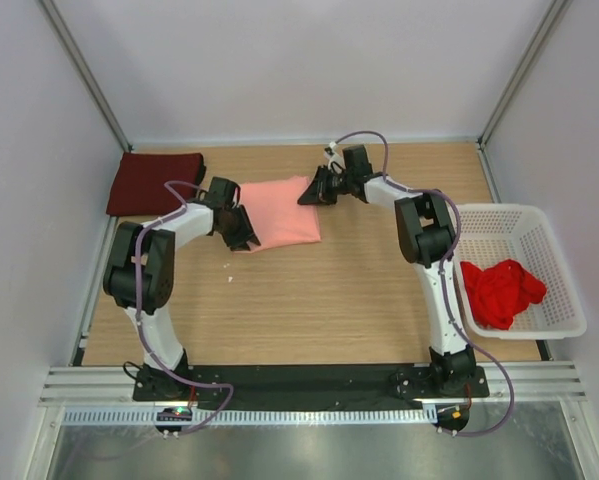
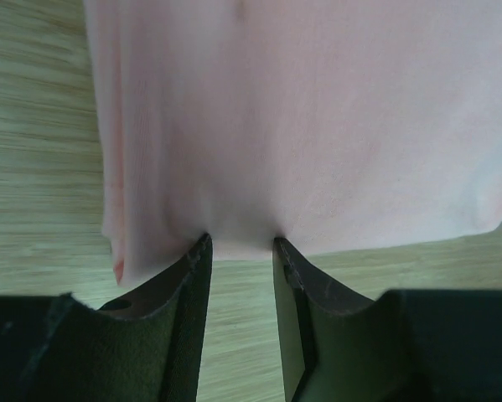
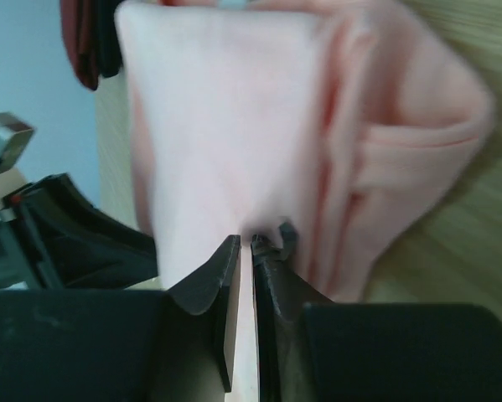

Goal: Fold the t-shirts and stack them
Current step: Fold the tshirt, then neatly place the folded tshirt to the corner

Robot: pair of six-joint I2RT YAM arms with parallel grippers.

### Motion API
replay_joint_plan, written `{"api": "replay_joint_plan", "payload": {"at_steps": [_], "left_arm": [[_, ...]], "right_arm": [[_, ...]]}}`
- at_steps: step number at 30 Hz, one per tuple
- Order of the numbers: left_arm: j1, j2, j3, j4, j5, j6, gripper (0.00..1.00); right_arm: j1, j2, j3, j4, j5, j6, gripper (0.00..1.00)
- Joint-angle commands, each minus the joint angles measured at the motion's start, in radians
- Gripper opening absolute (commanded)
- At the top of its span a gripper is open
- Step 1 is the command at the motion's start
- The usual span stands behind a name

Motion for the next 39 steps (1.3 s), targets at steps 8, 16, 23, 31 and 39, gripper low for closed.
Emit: {"api": "replay_joint_plan", "payload": {"at_steps": [8, 16, 23, 31, 39], "left_arm": [[0.025, -0.098, 0.093, -0.128, -0.093, 0.03, 0.46], [0.182, 0.032, 0.245, -0.107, 0.144, 0.146, 0.56], [0.212, 0.162, 0.324, -0.018, 0.179, 0.221, 0.57], [0.212, 0.253, 0.342, 0.034, 0.106, 0.26, 0.54], [0.211, 0.348, 0.406, 0.026, 0.106, 0.264, 0.52]], "right_arm": [[-0.036, -0.041, -0.023, 0.098, 0.056, 0.104, 0.23], [-0.036, -0.416, -0.346, 0.018, 0.134, -0.008, 0.43], [-0.027, -0.659, -0.585, 0.007, 0.195, -0.042, 0.48], [-0.009, -0.817, -0.721, 0.024, 0.203, -0.06, 0.48], [-0.007, -0.825, -0.728, 0.024, 0.2, -0.068, 0.48]]}}
